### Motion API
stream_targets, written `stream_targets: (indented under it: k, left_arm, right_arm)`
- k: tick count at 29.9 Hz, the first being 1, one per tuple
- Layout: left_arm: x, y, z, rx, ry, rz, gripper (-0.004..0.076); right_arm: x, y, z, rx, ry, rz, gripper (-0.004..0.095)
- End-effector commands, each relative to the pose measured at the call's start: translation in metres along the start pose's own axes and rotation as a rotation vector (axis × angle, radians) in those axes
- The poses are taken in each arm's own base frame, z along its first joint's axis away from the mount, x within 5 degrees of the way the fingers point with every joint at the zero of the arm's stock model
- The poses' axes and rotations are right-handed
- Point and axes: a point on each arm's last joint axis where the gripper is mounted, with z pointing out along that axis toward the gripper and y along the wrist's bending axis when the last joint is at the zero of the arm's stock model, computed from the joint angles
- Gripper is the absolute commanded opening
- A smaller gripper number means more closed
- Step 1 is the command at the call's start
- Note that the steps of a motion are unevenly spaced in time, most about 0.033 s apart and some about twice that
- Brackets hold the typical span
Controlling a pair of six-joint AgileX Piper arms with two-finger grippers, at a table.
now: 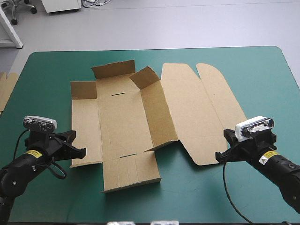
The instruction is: Fold the box
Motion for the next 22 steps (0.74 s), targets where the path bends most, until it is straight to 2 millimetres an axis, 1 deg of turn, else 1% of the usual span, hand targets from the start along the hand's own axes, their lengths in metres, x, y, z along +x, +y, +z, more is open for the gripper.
stream_targets:
  k: [1,4,8,13,15,17,19,22]
  left_arm:
    - [-0.015,0.001,-0.004,-0.014,-0.107,-0.094,-0.001]
    - [-0.018,0.003,-0.001,-0.028,-0.118,-0.096,-0.001]
    - [-0.032,0.007,-0.001,-0.055,-0.119,-0.085,-0.0009]
    - [-0.054,0.025,0.003,-0.118,-0.12,-0.16,-0.0001]
    - [-0.06,0.03,0.008,-0.114,-0.107,-0.201,0.0006]
    - [-0.062,0.034,0.016,-0.109,-0.076,-0.227,0.0008]
    - [-0.061,0.039,0.026,-0.099,-0.034,-0.273,0.0011]
    - [-0.057,0.049,0.038,-0.064,0.011,-0.39,0.0011]
  right_arm:
    - [-0.013,-0.001,-0.004,0.016,-0.09,-0.001,-0.0019]
    - [-0.013,-0.001,-0.004,0.016,-0.09,-0.001,-0.0019]
    - [-0.013,-0.002,-0.004,0.021,-0.089,-0.011,-0.0019]
    - [-0.013,-0.002,0.0,0.02,-0.075,0.006,-0.0019]
    - [-0.012,-0.003,0.003,0.022,-0.061,0.01,-0.0019]
    - [-0.011,-0.003,0.008,0.023,-0.042,0.01,-0.0019]
    - [-0.01,-0.004,0.012,0.023,-0.027,0.011,-0.0019]
    - [-0.009,-0.004,0.018,0.023,-0.004,0.014,-0.0019]
